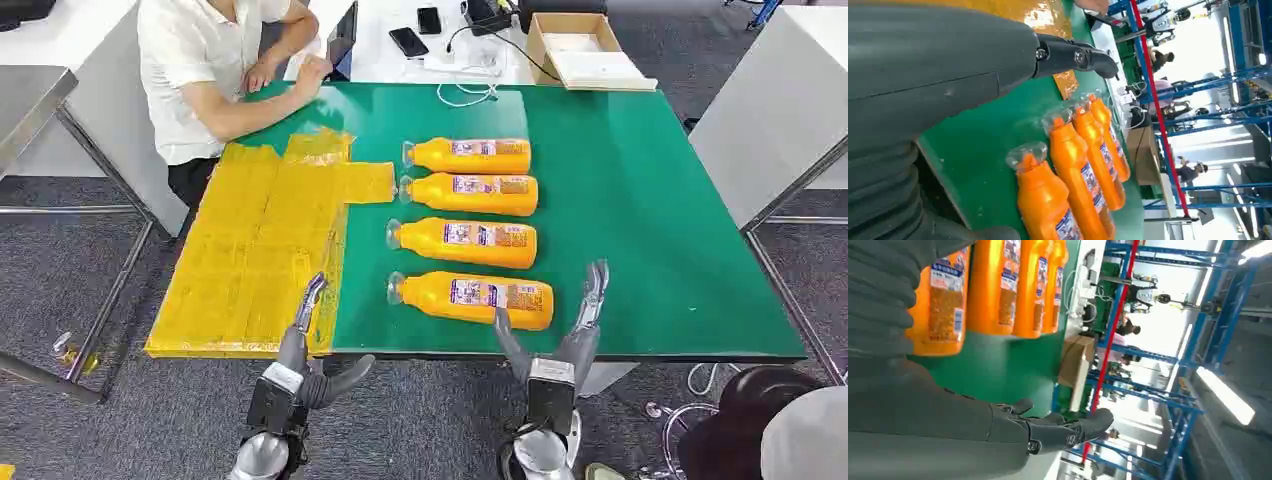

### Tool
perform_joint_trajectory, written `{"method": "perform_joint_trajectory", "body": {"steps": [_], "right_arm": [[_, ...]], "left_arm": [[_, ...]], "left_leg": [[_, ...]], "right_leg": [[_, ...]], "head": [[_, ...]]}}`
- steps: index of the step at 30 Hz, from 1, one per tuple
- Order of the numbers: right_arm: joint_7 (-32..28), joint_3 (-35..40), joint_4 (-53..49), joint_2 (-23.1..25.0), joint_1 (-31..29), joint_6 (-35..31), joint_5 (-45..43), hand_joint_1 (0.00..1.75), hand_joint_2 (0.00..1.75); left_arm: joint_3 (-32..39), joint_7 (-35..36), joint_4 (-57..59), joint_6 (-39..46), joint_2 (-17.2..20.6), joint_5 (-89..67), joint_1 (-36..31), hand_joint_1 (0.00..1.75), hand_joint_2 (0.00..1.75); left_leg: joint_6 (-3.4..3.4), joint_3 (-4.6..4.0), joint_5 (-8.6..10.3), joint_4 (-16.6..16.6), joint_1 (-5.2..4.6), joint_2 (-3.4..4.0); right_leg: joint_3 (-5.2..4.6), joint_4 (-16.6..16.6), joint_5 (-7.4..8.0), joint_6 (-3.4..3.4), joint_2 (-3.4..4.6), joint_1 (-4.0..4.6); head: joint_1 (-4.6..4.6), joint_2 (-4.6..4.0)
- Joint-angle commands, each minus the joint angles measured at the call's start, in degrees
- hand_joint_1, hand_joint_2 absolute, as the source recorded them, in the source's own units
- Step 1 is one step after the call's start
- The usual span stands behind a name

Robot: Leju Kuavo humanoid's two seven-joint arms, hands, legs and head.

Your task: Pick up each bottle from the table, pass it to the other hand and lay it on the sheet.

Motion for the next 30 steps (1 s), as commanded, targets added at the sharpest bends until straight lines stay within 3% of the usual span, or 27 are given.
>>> {"method": "perform_joint_trajectory", "body": {"steps": [1, 6, 15, 18, 23, 25, 27, 28, 30], "right_arm": [[0.2, 0.4, 4.5, 0.5, -1.8, -2.8, 2.6, 0.0, 1.75], [0.2, 2.3, 11.9, -0.1, -7.0, -2.1, 2.4, 0.0, 1.75], [0.2, 3.6, 11.5, -0.7, -6.9, -1.9, 3.4, 0.0, 1.75], [0.2, 6.7, 8.7, -2.4, -7.0, -4.2, 5.6, 0.0, 1.75], [0.2, 4.1, 11.2, -1.4, -8.6, -5.0, 3.5, 0.0, 1.75], [0.2, 3.4, 14.3, -1.7, -10.1, -7.0, 7.2, 0.0, 1.75], [0.2, -4.8, 19.1, -0.6, -11.6, -7.0, 27.8, 0.0, 1.75], [0.2, -7.5, 19.4, -0.1, -11.8, -7.0, 32.4, 0.0, 1.75], [0.2, -7.5, 19.5, -1.4, -12.2, -7.0, 30.6, 0.0, 1.75]], "left_arm": [[1.9, 0.6, 6.5, 0.0, -0.9, 0.1, -4.1, 0.0, 1.75], [0.2, 0.5, 13.9, 1.2, -0.7, -2.0, -11.7, 0.0, 1.75], [-0.1, 0.5, 13.2, 0.7, -0.6, -1.8, -11.2, 0.0, 1.75], [-0.6, 1.6, 12.3, -2.1, -0.3, -0.2, -11.3, 0.0, 1.75], [1.0, 5.1, 12.1, -7.1, -1.4, 6.6, -12.7, 0.0, 1.75], [0.7, 4.9, 12.0, -6.0, -1.3, 5.9, -13.1, 0.0, 1.75], [0.1, 4.9, 11.9, -5.5, -1.1, 5.5, -13.1, 0.0, 1.75], [0.1, 4.8, 11.4, -5.4, -0.9, 5.5, -12.5, 0.0, 1.75], [0.0, 4.6, 10.1, -5.0, -0.7, 5.4, -11.3, 0.0, 1.75]], "left_leg": [[-0.07, 0.2, -0.04, -0.1, 0.02, 0.09], [-0.04, 0.05, 0.04, 0.0, 0.02, 0.03], [-0.02, 0.14, 0.02, 0.0, 0.03, 0.1], [-0.02, 0.11, 0.01, 0.0, 0.02, 0.11], [-0.03, 0.07, 0.01, 0.0, 0.02, 0.12], [-0.03, 0.07, 0.03, 0.0, 0.02, 0.1], [-0.06, 0.21, 0.01, 0.0, 0.02, 0.21], [-0.03, 0.15, 0.05, -0.1, 0.02, 0.1], [-0.03, 0.21, 0.04, -0.1, 0.01, 0.12]], "right_leg": [[0.17, -0.1, -0.02, -0.11, 0.03, 0.03], [0.03, 0.0, 0.03, -0.07, -0.01, 0.03], [0.13, 0.0, 0.05, -0.11, 0.03, 0.03], [0.09, 0.0, 0.05, -0.1, 0.04, 0.02], [0.03, 0.0, 0.05, -0.12, 0.03, 0.03], [0.04, 0.0, 0.06, -0.12, 0.01, 0.03], [0.15, 0.0, 0.07, -0.18, 0.08, 0.04], [0.14, -0.1, 0.08, -0.12, 0.0, 0.03], [0.17, -0.1, 0.08, -0.14, 0.0, 0.02]], "head": [[0.0, 0.0], [0.0, 0.0], [0.0, 0.0], [0.0, 0.0], [0.0, 0.0], [0.0, 0.0], [0.0, 0.0], [0.02, 0.0], [0.0, 0.0]]}}
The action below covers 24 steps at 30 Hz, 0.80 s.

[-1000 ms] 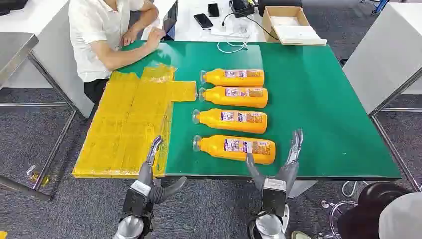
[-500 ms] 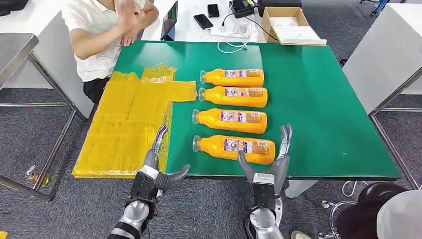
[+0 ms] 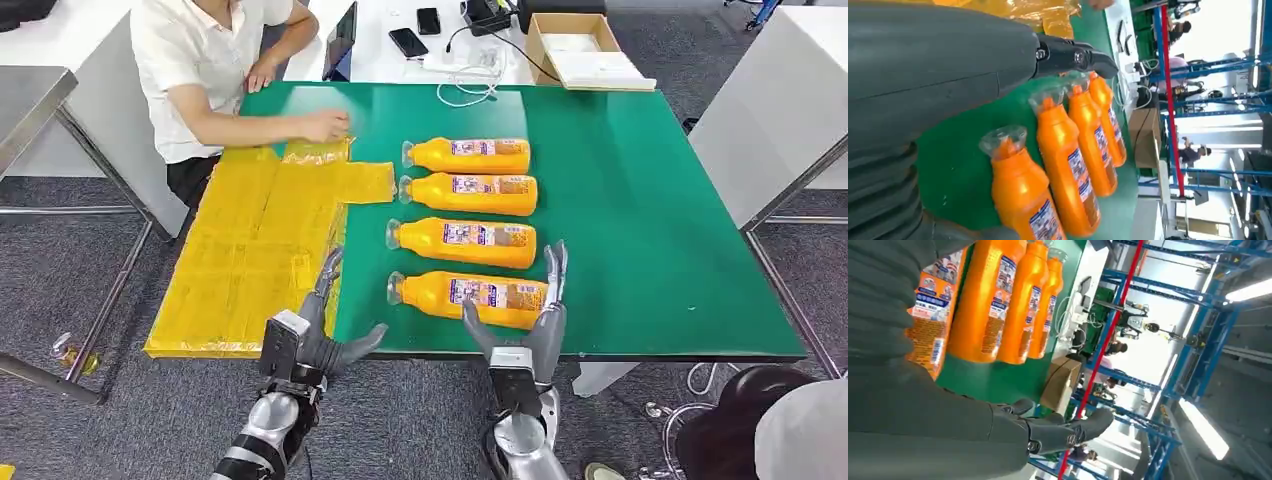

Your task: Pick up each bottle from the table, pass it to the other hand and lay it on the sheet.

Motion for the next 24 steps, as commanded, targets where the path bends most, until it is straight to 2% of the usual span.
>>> {"method": "perform_joint_trajectory", "body": {"steps": [1, 6, 8, 11, 13, 16, 17, 19, 20, 24], "right_arm": [[0.2, -12.3, 11.4, -0.8, -6.0, -5.3, 24.1, 0.0, 1.75], [0.2, -13.2, 11.5, -0.8, -6.1, -5.3, 25.6, 0.0, 1.75], [0.7, -12.1, 17.4, -2.5, -8.0, -5.3, 26.9, 0.0, 1.75], [3.7, -18.5, 18.9, -2.8, -9.7, -5.3, 36.7, 0.0, 1.75], [9.2, -18.9, 21.6, -4.1, -11.9, -5.3, 46.7, 0.0, 1.75], [9.5, -19.5, 23.1, -3.9, -13.3, -5.3, 46.5, 0.0, 1.75], [9.5, -18.5, 26.8, -3.6, -15.1, -5.3, 43.5, 0.0, 1.75], [11.3, -17.0, 27.9, -3.6, -15.6, -5.3, 44.6, 0.0, 1.75], [11.7, -15.4, 29.8, -3.7, -16.1, -4.5, 42.0, 0.0, 1.75], [11.6, -15.0, 29.8, -3.6, -15.8, -5.0, 41.8, 0.0, 1.75]], "left_arm": [[-0.7, -0.3, 0.9, 1.8, 0.9, -0.7, -1.0, 0.0, 1.75], [-0.7, -0.5, 0.4, 2.2, 0.7, -0.7, -0.9, 0.0, 1.75], [-0.7, -0.7, -0.8, 2.8, 1.0, -1.0, -0.2, 0.0, 1.75], [-0.7, -0.4, -1.7, 2.4, 1.3, -1.2, 0.5, 0.0, 1.75], [-0.7, 0.0, -1.8, 2.4, 1.4, -1.7, 0.4, 0.0, 1.75], [-0.4, 0.2, -1.2, 2.6, 1.4, -1.8, -0.3, 0.0, 1.75], [0.0, 0.2, -0.9, 2.6, 1.3, -1.7, -0.9, 0.0, 1.75], [0.2, 0.2, -1.0, 2.4, 1.3, -1.7, -1.3, 0.0, 1.75], [0.2, 0.3, -1.4, 2.3, 1.2, -1.8, -1.2, 0.0, 1.75], [0.0, 0.3, -1.5, 2.4, 1.1, -1.9, -1.1, 0.0, 1.75]], "left_leg": [[-0.03, 0.16, 0.01, -0.1, 0.0, 0.01], [-0.04, 0.23, -0.06, -0.1, 0.01, 0.03], [-0.02, 0.15, -0.03, 0.0, 0.0, 0.05], [-0.03, 0.12, -0.01, 0.0, 0.01, -0.01], [-0.04, 0.17, -0.01, -0.1, -0.01, 0.02], [-0.03, 0.11, -0.01, 0.0, -0.02, 0.1], [-0.02, 0.1, 0.0, 0.0, -0.02, 0.09], [-0.03, 0.14, -0.01, 0.0, 0.0, 0.13], [-0.02, 0.1, -0.01, 0.0, -0.01, 0.1], [-0.05, 0.21, -0.04, -0.1, 0.01, 0.12]], "right_leg": [[0.17, -0.1, 0.0, -0.06, -0.03, 0.01], [0.25, -0.1, -0.04, -0.09, 0.04, 0.02], [0.18, 0.0, -0.01, -0.07, 0.06, 0.02], [0.17, -0.1, 0.0, -0.05, 0.0, 0.03], [0.19, -0.1, 0.0, -0.07, 0.02, 0.01], [0.12, 0.0, 0.03, -0.06, 0.11, 0.0], [0.1, 0.0, 0.03, -0.06, 0.09, 0.0], [0.13, 0.0, 0.03, -0.08, 0.14, 0.02], [0.12, 0.0, 0.02, -0.07, 0.12, 0.01], [0.21, 0.0, 0.0, -0.11, 0.11, 0.04]], "head": [[0.02, 0.0], [0.0, 0.0], [0.0, 0.0], [0.0, 0.0], [0.0, 0.0], [0.0, 0.0], [0.0, 0.0], [0.02, 0.0], [0.0, 0.0], [0.0, 0.0]]}}
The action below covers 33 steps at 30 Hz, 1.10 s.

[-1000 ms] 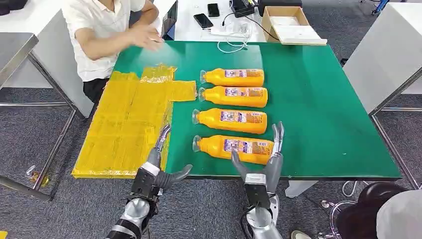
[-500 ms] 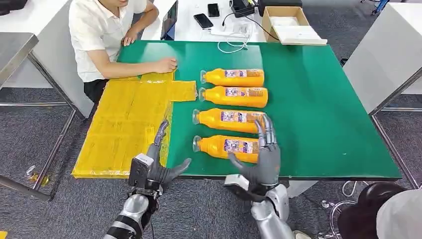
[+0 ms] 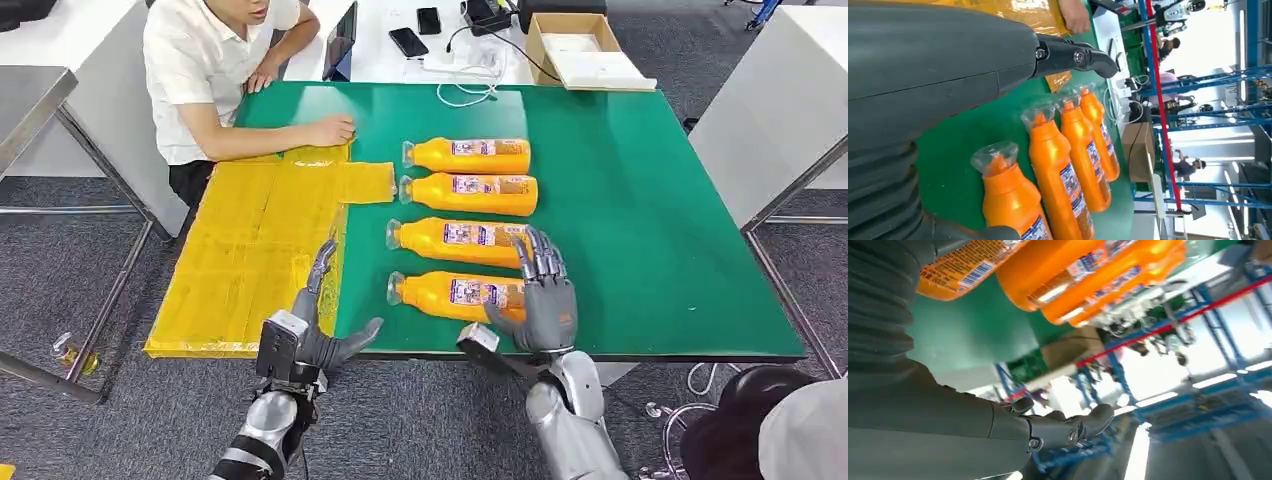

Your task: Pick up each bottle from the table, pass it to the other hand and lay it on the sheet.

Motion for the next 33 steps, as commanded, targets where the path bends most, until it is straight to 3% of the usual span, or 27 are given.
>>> {"method": "perform_joint_trajectory", "body": {"steps": [1, 5, 11, 33], "right_arm": [[1.0, 2.0, 12.1, -0.4, -5.3, -4.1, -2.1, 0.0, 1.75], [4.7, 6.3, 15.0, -1.7, -5.5, -1.0, -4.7, 0.0, 1.75], [2.4, 7.4, 16.1, -1.7, -4.4, 4.0, -12.6, 0.0, 1.75], [2.2, 8.0, 16.4, -1.9, -4.3, 4.8, -12.6, 0.0, 1.75]], "left_arm": [[-0.1, 0.5, 1.1, -0.1, 1.2, -0.3, -2.0, 0.0, 1.75], [-1.5, 1.8, 0.2, 1.1, 1.2, -1.9, -1.6, 0.0, 1.75], [-4.7, 3.5, -0.2, 2.8, 0.7, -3.2, -2.6, 0.0, 1.75], [-5.0, 3.6, 0.0, 2.6, 0.6, -3.2, -2.8, 0.0, 1.75]], "left_leg": [[-0.07, 0.16, -0.06, 0.0, 0.01, 0.15], [-0.05, 0.12, -0.06, 0.0, 0.03, 0.13], [-0.04, 0.06, -0.03, 0.0, 0.02, 0.02], [-0.07, 0.13, -0.05, 0.0, 0.0, 0.11]], "right_leg": [[0.11, 0.0, -0.03, -0.11, 0.1, 0.02], [0.1, 0.0, -0.02, -0.08, 0.09, 0.05], [0.06, 0.0, -0.02, -0.06, -0.01, 0.03], [0.09, 0.0, -0.04, -0.11, 0.05, 0.01]], "head": [[0.0, 0.0], [0.0, 0.0], [0.0, 0.0], [0.0, 0.0]]}}
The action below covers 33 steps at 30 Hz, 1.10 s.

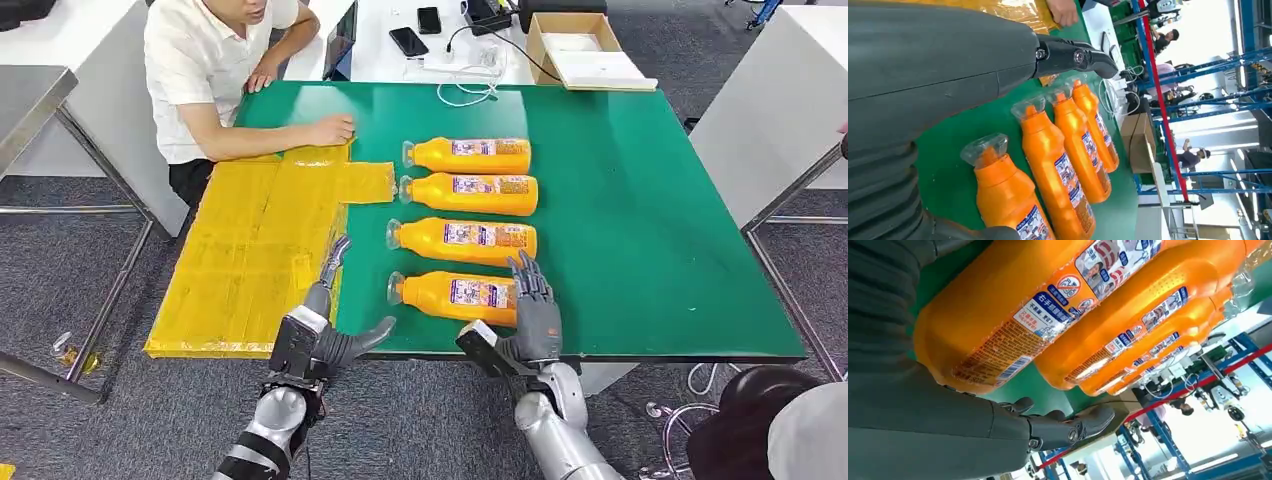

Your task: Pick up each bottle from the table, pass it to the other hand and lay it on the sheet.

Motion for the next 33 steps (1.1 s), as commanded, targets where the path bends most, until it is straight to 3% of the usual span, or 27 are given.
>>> {"method": "perform_joint_trajectory", "body": {"steps": [1, 5, 9, 11, 12, 16, 24, 28, 33], "right_arm": [[-1.0, 2.8, 4.1, -0.7, -2.0, 1.9, -0.7, 0.0, 1.75], [-2.4, 5.2, 4.7, -1.3, -1.4, 3.6, -0.9, 0.0, 1.75], [-0.5, 7.6, 5.9, -1.9, -1.8, 0.4, 0.7, 0.0, 1.75], [2.2, 9.0, 6.9, -2.6, -2.5, -1.7, 2.8, 0.0, 1.75], [11.4, 12.6, 9.7, -4.3, -4.3, -2.3, 9.5, 0.0, 1.75], [13.9, 12.7, 10.0, -5.4, -4.8, 0.8, 10.4, 0.0, 1.75], [18.8, 13.2, 10.2, -6.3, -5.0, 0.2, 14.1, 0.0, 1.75], [25.0, 13.5, 9.6, -7.2, -5.1, -1.9, 19.8, 0.0, 1.75], [26.5, 13.7, 8.3, -6.6, -4.6, -1.5, 21.7, 0.0, 1.75]], "left_arm": [[-2.5, 0.3, 2.0, -0.2, 0.9, 0.2, -2.7, 0.0, 1.75], [-3.6, 0.0, 1.8, -0.3, 0.7, 0.5, -2.9, 0.0, 1.75], [-4.3, -0.3, 1.7, 0.0, 0.8, 0.9, -2.9, 0.0, 1.75], [-4.5, -0.2, 1.4, 0.0, 0.8, 1.2, -2.9, 0.0, 1.75], [-4.3, 0.6, 0.9, -0.3, 0.8, 1.8, -2.6, 0.0, 1.75], [-4.3, 1.3, -0.2, 0.5, 1.0, 1.4, -2.3, 0.0, 1.75], [-2.0, 3.4, -0.3, -2.1, 0.5, 6.3, -1.9, 0.0, 1.75], [-1.5, 3.5, -0.8, -1.6, 0.7, 5.2, -1.5, 0.0, 1.75], [-1.3, 3.7, -1.2, -1.6, 0.7, 5.0, -0.9, 0.0, 1.75]], "left_leg": [[-0.05, 0.1, -0.03, 0.0, 0.0, 0.08], [-0.07, 0.18, -0.05, 0.0, 0.01, 0.06], [-0.06, 0.14, -0.05, 0.0, 0.01, 0.04], [-0.04, 0.11, -0.02, 0.0, 0.0, 0.05], [-0.06, 0.17, -0.04, 0.0, 0.0, 0.06], [-0.03, 0.09, -0.03, 0.0, -0.02, 0.09], [-0.07, 0.2, -0.04, 0.0, 0.0, 0.08], [-0.05, 0.16, -0.02, 0.0, -0.01, 0.06], [-0.03, 0.16, -0.01, 0.0, 0.01, 0.04]], "right_leg": [[0.07, 0.0, -0.02, -0.08, 0.03, 0.01], [0.16, 0.0, -0.06, -0.12, -0.01, 0.03], [0.13, 0.0, -0.04, -0.1, -0.02, 0.03], [0.08, 0.0, -0.02, -0.07, 0.0, 0.01], [0.14, 0.0, -0.04, -0.1, -0.01, 0.02], [0.07, 0.0, -0.01, -0.07, 0.04, -0.01], [0.18, 0.0, -0.03, -0.11, 0.01, 0.02], [0.14, 0.0, -0.01, -0.08, 0.02, 0.01], [0.17, -0.1, 0.0, -0.06, 0.01, 0.02]], "head": [[0.0, 0.0], [0.0, 0.0], [0.0, 0.0], [-0.02, 0.0], [0.0, 0.0], [-0.02, 0.0], [0.0, 0.0], [-0.02, 0.0], [0.0, 0.0]]}}
